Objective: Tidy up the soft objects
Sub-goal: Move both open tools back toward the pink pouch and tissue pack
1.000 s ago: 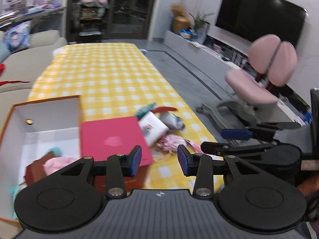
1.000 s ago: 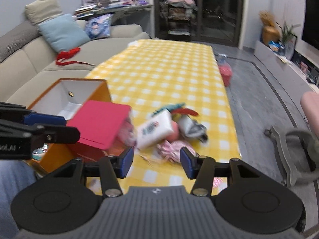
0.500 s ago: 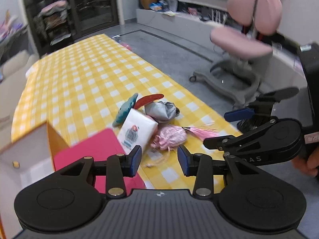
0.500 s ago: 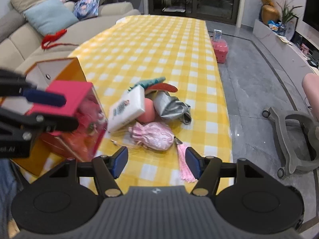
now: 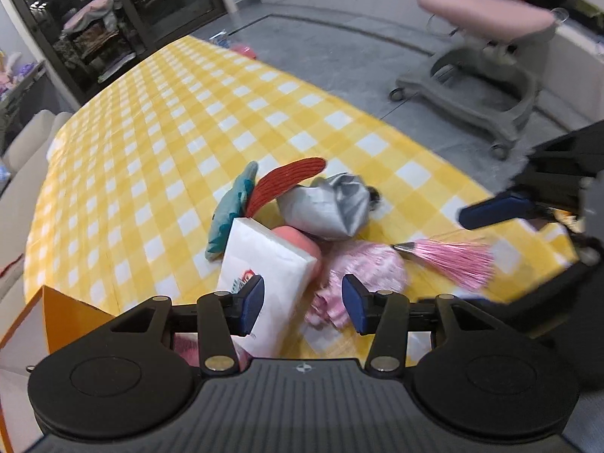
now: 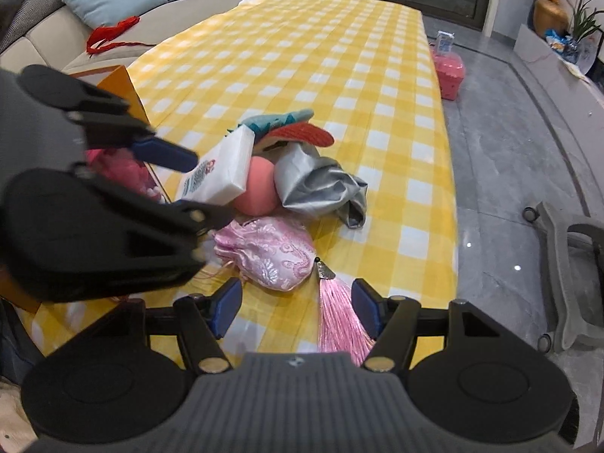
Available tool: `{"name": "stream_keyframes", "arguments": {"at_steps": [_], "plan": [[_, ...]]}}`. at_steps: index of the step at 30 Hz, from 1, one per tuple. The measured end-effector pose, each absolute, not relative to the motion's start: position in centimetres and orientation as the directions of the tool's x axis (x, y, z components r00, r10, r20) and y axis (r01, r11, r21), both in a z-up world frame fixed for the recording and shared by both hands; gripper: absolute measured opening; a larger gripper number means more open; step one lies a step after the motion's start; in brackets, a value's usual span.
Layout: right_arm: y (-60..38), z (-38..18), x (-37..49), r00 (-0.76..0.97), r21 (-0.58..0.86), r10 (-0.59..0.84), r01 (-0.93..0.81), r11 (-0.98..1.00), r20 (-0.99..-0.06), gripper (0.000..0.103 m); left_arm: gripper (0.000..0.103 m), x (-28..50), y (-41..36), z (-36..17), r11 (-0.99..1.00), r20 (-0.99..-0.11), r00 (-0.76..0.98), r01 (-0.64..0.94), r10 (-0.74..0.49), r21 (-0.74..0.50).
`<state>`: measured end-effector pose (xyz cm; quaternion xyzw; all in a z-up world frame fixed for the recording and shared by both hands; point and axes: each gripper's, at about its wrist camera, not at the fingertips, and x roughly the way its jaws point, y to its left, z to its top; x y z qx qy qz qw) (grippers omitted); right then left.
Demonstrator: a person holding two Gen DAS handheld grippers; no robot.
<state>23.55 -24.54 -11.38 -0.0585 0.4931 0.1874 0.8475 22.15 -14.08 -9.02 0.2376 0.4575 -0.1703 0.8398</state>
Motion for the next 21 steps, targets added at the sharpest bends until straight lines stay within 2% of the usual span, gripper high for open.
{"name": "stream_keyframes", "arguments": {"at_steps": [5,11,16,18,21], "plan": [[-25.1,-12.3,24.4,0.429,0.113,0.283,-0.379,0.918,-0.858,0.064,0.055,23.9,-15.0,-10.5,0.836,-0.857,0.515,0.455,0.033,0.306],[-24.9,-12.6,25.2,0.424,0.158,0.344,-0.414,0.896,-0.838,0.066,0.038,23.9,-14.1,-10.5,0.833,-0.856,0.512,0.442,0.071,0.334],[-23.8,-13.3,26.6,0.402,0.180,0.380,-0.453,0.873,-0.833,0.078,0.034,24.9,-14.0,-10.8,0.834,-0.856,0.508,0.431,0.091,0.344],[-23.4,-14.0,27.2,0.374,0.193,0.386,-0.460,0.867,-0.843,0.078,0.018,25.3,-13.7,-10.8,0.842,-0.857,0.506,0.418,0.096,0.341],[-22.9,-15.0,28.0,0.337,0.202,0.383,-0.464,0.863,-0.860,0.078,0.006,25.6,-13.1,-10.5,0.860,-0.858,0.508,0.400,0.079,0.316]]}}
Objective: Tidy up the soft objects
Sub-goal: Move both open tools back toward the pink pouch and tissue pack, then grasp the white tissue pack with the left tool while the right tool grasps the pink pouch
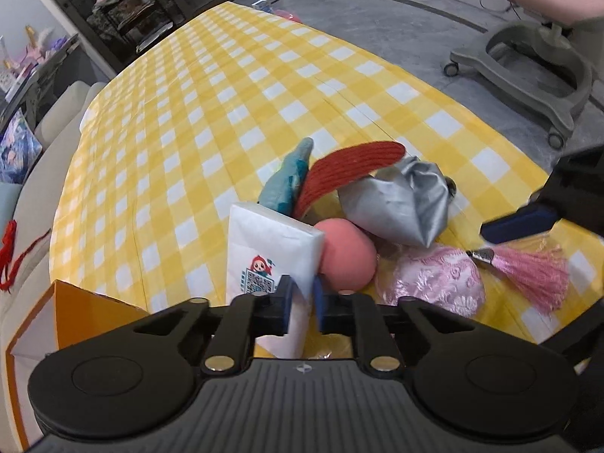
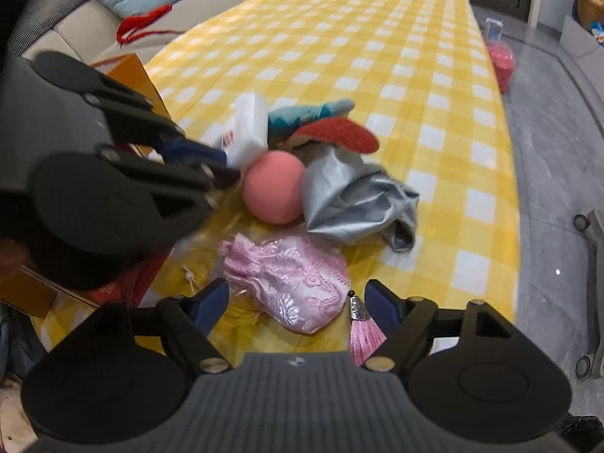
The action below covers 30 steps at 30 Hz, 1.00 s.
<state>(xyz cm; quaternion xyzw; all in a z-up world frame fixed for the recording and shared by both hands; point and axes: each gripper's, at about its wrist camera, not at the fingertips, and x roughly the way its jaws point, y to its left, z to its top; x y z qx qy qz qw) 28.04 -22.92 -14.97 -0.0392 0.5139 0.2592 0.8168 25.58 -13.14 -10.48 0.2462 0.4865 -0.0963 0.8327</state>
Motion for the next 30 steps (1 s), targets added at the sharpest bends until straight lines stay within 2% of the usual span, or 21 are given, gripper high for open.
{"name": "stream_keyframes", "arguments": {"at_steps": [9,16,22,27,28,30], "plan": [[-21.8,-16.4,28.6,0.313,0.164,0.341,-0.476,0.864,-0.887,0.067,0.001,24.5,-11.2,-7.0,0.909,-0.837,0.547,0.359,-0.021,0.213],[-21.4,-16.0,28.0,0.320,0.118,0.304,-0.489,0.864,-0.897,0.045,0.000,22.5,-10.8,-3.8,0.928,-0.826,0.551,0.357,-0.118,0.106],[-22.3,-14.1,25.7,0.319,0.132,0.305,-0.465,0.876,-0.897,0.044,0.000,19.7,-10.8,-1.9,0.923,-0.825,0.528,0.385,-0.201,0.022],[-23.4,-13.1,23.2,0.302,0.147,0.304,-0.448,0.882,-0.904,0.044,0.000,17.8,-11.1,-3.3,0.905,-0.850,0.477,0.425,-0.224,0.000],[-23.7,-12.8,22.7,0.310,0.131,0.287,-0.440,0.888,-0.906,0.044,0.002,17.6,-11.3,-3.8,0.900,-0.858,0.465,0.435,-0.218,0.007],[-24.3,-12.5,22.5,0.323,0.123,0.270,-0.412,0.903,-0.907,0.044,0.013,17.5,-11.7,-4.9,0.894,-0.868,0.456,0.447,-0.196,0.033]]}}
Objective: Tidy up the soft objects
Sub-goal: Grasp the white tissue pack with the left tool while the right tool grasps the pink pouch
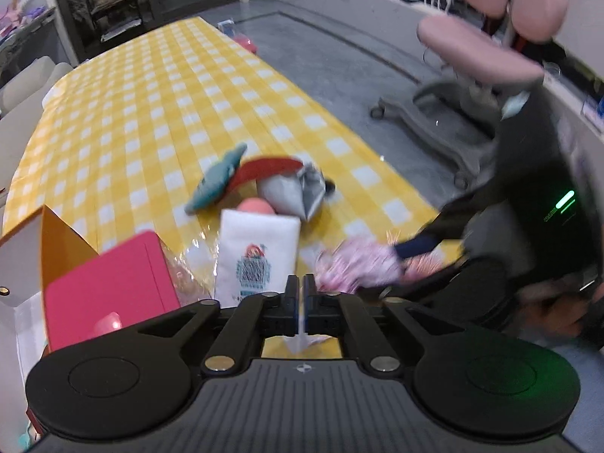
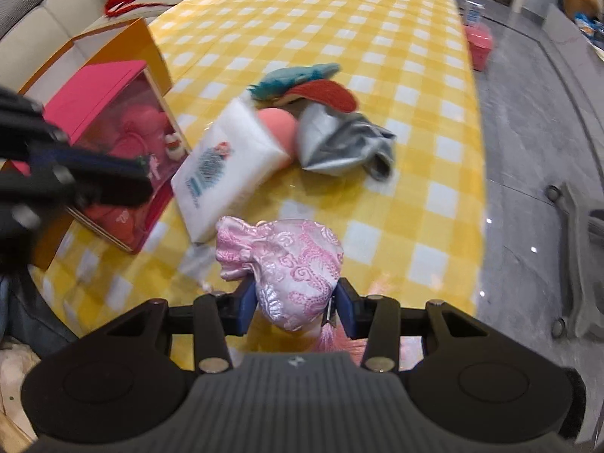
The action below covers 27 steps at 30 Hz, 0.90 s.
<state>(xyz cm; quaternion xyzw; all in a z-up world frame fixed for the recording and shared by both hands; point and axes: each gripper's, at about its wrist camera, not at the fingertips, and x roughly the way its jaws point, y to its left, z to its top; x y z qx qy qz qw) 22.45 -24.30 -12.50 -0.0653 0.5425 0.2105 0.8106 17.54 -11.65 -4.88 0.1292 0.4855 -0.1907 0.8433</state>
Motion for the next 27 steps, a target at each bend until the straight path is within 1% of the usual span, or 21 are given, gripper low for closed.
{"name": "stream_keyframes", "arguments": {"at_steps": [1,3,5,7,8,9,12,16,22,25,26,27], "plan": [[-24.7,-12.5,22.3,0.325,0.124,0.264,-0.394,0.911,-0.908,0.044,0.018,17.5,-11.9,-5.4,0.890,-0.870,0.461,0.453,-0.175,0.061],[-25.5,-12.7,22.4,0.339,0.114,0.234,-0.337,0.935,-0.911,0.044,0.040,17.5,-12.6,-6.4,0.870,-0.867,0.478,0.478,-0.142,0.120],[-26.6,-12.9,22.5,0.353,0.136,0.224,-0.258,0.957,-0.908,0.045,0.050,17.5,-13.1,-7.3,0.862,-0.852,0.511,0.478,-0.117,0.168],[-27.5,-13.0,22.6,0.370,0.163,0.229,-0.201,0.966,-0.900,0.045,0.061,17.6,-13.7,-8.1,0.862,-0.836,0.542,0.461,-0.085,0.212],[-27.8,-13.1,22.7,0.372,0.175,0.232,-0.182,0.968,-0.899,0.045,0.069,17.7,-14.0,-8.5,0.858,-0.826,0.558,0.458,-0.073,0.233],[-28.1,-13.2,22.7,0.371,0.192,0.240,-0.163,0.968,-0.897,0.045,0.071,17.7,-14.4,-9.0,0.852,-0.816,0.574,0.456,-0.060,0.258],[-28.6,-13.4,22.9,0.365,0.231,0.266,-0.137,0.963,-0.892,0.045,0.073,17.9,-16.0,-10.7,0.825,-0.789,0.614,0.436,0.018,0.358],[-28.6,-13.8,23.0,0.348,0.239,0.270,-0.129,0.962,-0.898,0.045,0.073,18.7,-17.1,-13.1,0.791,-0.757,0.644,0.404,0.111,0.459],[-28.2,-14.4,23.3,0.322,0.233,0.264,-0.134,0.963,-0.909,0.045,0.073,19.5,-17.5,-14.9,0.749,-0.721,0.669,0.383,0.177,0.540],[-28.0,-14.5,23.4,0.314,0.228,0.263,-0.144,0.963,-0.912,0.045,0.063,19.7,-17.5,-15.3,0.735,-0.701,0.686,0.370,0.197,0.569],[-28.0,-14.5,23.4,0.312,0.228,0.264,-0.145,0.963,-0.913,0.045,0.056,19.7,-17.4,-15.3,0.741,-0.699,0.689,0.365,0.192,0.563],[-28.0,-14.6,23.4,0.309,0.229,0.265,-0.147,0.962,-0.913,0.045,0.044,19.8,-17.4,-15.2,0.748,-0.701,0.689,0.363,0.186,0.556]]}}
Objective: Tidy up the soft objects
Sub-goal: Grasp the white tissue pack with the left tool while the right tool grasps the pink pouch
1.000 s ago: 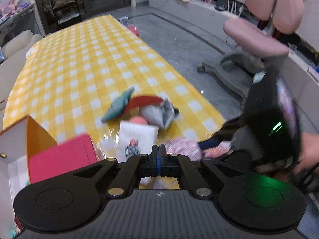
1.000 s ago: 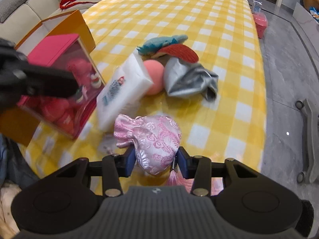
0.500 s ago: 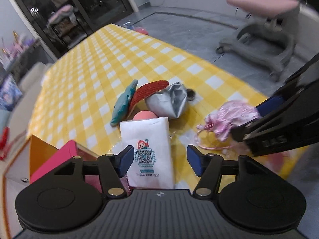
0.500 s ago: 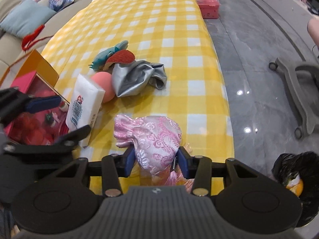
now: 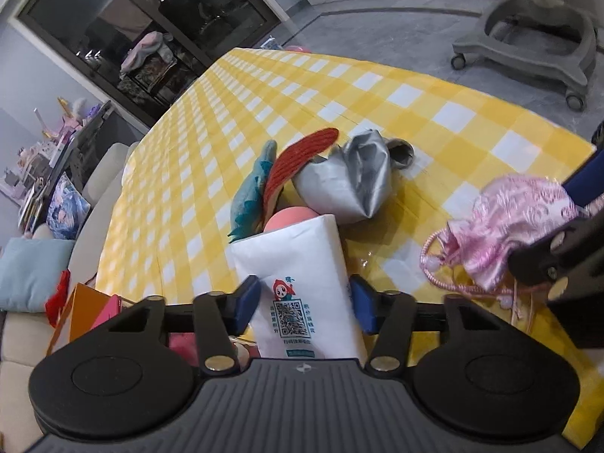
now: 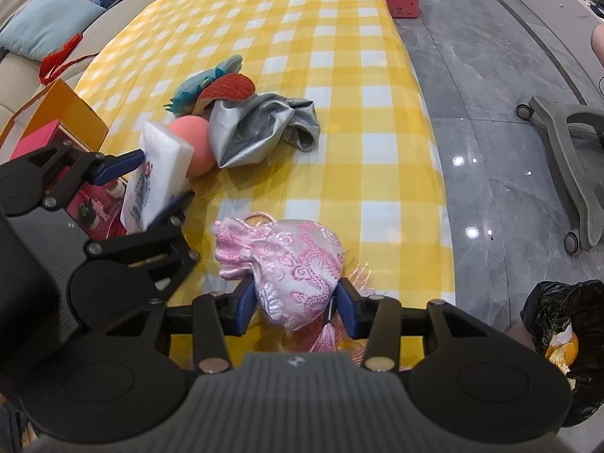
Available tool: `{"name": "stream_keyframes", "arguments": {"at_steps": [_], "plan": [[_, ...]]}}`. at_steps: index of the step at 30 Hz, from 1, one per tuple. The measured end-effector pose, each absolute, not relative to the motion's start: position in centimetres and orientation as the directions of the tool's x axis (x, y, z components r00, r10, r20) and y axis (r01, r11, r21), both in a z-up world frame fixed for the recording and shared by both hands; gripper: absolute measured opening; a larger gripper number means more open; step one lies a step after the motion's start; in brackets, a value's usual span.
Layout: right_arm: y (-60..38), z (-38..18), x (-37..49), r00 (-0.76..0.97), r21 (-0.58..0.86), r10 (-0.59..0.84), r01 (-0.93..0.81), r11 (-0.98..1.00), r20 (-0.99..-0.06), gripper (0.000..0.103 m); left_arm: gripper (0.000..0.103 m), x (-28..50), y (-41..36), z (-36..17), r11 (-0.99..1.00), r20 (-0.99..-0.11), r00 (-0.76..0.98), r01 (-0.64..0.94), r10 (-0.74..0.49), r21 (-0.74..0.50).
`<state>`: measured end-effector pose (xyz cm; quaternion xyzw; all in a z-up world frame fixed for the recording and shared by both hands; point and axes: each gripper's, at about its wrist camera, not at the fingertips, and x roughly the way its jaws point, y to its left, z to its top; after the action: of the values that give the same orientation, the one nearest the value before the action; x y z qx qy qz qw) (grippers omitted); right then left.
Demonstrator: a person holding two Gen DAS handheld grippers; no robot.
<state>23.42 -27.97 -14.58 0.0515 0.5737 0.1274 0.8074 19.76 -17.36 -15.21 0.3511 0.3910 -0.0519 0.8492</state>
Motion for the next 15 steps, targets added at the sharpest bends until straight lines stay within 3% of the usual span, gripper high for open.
{"name": "stream_keyframes", "arguments": {"at_steps": [6,9,15], "plan": [[-27.7,-14.7,23.6,0.301,0.213,0.253,-0.159,0.964,-0.919,0.045,0.017,19.8,-17.0,-14.1,0.780,-0.703,0.693,0.350,0.157,0.519],[-27.6,-14.6,23.5,0.309,0.200,0.243,-0.166,0.966,-0.919,0.045,0.011,19.3,-16.3,-12.9,0.801,-0.706,0.695,0.343,0.135,0.491],[-27.9,-14.1,23.3,0.340,0.203,0.252,-0.174,0.964,-0.906,0.045,0.009,17.4,-15.2,-10.0,0.844,-0.731,0.680,0.361,0.053,0.397]]}}
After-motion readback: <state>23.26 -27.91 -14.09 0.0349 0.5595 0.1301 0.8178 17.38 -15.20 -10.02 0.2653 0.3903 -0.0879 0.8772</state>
